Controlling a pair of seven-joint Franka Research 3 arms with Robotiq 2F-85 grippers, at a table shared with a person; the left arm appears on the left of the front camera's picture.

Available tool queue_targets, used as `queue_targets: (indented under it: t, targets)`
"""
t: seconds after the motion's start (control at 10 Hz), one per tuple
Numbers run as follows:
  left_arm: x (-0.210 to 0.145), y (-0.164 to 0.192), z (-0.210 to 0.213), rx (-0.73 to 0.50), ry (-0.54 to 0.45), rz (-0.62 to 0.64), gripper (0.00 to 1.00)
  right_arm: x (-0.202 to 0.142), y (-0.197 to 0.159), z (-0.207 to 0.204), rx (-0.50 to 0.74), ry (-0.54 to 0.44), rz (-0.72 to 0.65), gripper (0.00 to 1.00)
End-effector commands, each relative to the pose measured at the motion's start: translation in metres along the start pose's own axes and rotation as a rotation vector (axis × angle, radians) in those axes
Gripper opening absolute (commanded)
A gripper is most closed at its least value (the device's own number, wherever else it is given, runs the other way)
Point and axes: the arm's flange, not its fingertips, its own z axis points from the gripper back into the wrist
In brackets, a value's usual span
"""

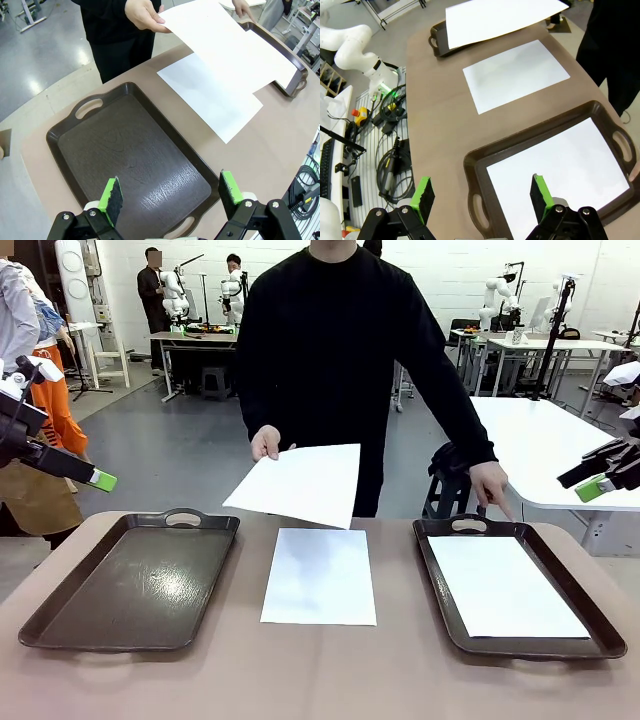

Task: Sort the A4 documents.
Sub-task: Receive the A4 Paper.

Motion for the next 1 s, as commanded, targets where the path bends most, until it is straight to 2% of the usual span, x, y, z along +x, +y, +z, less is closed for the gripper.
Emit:
queue_targets:
  t: [0.0, 0.2, 0.4, 0.6, 0.9]
  targets:
    - [-0.001, 0.002, -0.001, -0.01, -0.008, 0.0, 1.0, 0.0, 0.0, 0.0, 0.0, 0.0, 0.0, 1.0]
    - [-0.001, 0.002, -0.001, -0.01, -0.008, 0.0, 1.0, 0.0, -0.012, -0.01, 0.051, -0.019, -0.054, 1.0]
    - [-0.001, 0.002, -0.001, -0.01, -0.008, 0.0, 1.0, 0.003, -0.02, -0.017, 0.158, -0.099, -0.121, 1.0]
    - [-0.001, 0.002, -0.001, -0.01, -0.008, 0.0, 1.0, 0.006, -0.028, -0.034, 0.229, -0.134, -0.191, 1.0]
    - [-0.001, 0.002, -0.001, -0.01, -0.008, 0.0, 1.0, 0.017, -0.044, -0.079, 0.347, -0.179, -0.357, 1.0]
